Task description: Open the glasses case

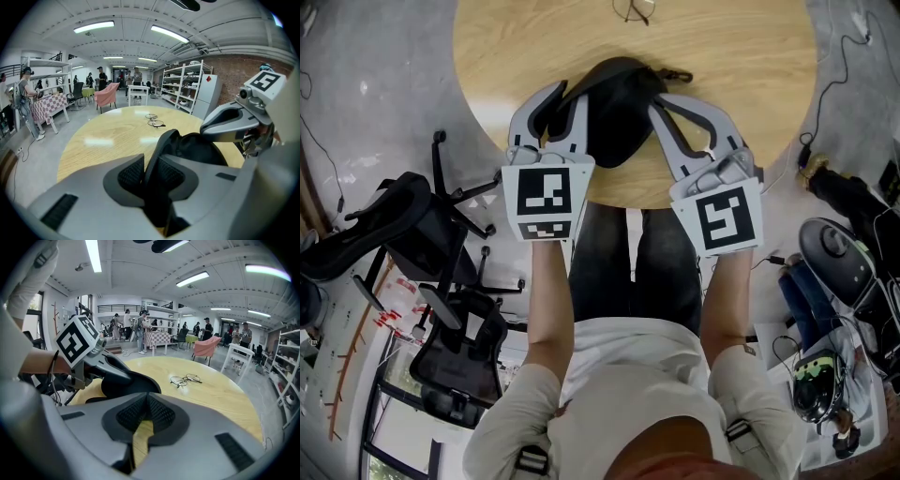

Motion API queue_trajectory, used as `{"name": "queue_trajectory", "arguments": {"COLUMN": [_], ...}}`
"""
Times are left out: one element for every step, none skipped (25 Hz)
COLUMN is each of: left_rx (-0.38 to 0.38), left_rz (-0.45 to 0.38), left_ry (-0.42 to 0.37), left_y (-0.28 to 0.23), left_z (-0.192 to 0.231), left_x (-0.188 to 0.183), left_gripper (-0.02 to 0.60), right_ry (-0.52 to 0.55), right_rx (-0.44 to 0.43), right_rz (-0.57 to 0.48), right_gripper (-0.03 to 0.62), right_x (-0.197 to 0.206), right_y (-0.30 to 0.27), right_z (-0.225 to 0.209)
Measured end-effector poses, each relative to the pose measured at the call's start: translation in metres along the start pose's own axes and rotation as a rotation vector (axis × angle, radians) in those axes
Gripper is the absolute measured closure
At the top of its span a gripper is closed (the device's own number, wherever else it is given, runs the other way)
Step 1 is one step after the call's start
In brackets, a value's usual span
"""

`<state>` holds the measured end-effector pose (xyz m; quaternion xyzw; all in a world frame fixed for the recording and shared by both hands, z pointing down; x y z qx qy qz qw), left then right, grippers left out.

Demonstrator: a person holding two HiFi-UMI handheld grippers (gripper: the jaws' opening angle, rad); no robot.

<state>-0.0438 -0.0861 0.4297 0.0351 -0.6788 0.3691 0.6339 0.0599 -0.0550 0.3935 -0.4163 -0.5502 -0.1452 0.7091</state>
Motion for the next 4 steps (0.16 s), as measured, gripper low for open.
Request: {"name": "queue_trajectory", "arguments": {"left_rx": [0.0, -0.001, -0.001, -0.002], "left_rz": [0.0, -0.001, -0.001, -0.001], "left_ry": [0.0, -0.001, -0.001, -0.001], "left_y": [0.0001, 0.0, 0.0, -0.0001], "left_z": [-0.001, -0.0018, -0.0024, -0.0028], "left_x": [-0.0005, -0.0009, -0.0011, -0.0014], "left_gripper": [0.499, 0.499, 0.499, 0.499], "right_ry": [0.001, 0.002, 0.004, 0.005], "right_rx": [0.001, 0.003, 0.004, 0.005], "right_rz": [0.0, 0.0, -0.001, -0.001], "right_gripper": [0.563, 0.563, 0.563, 0.563], "right_x": [0.0, 0.0001, 0.0002, 0.0002], "right_y": [0.0012, 0.0021, 0.0028, 0.0034], "right_z": [-0.0003, -0.0005, -0.0008, -0.001]}}
Point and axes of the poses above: the fingertips, and each gripper's own axes: y backward along the fingers, z to its left, x out of its underside, the point moved 2 cm from there along y, backward along the fingers, and after that the axes turned 14 degrees about -z, right-handed, at the moved point
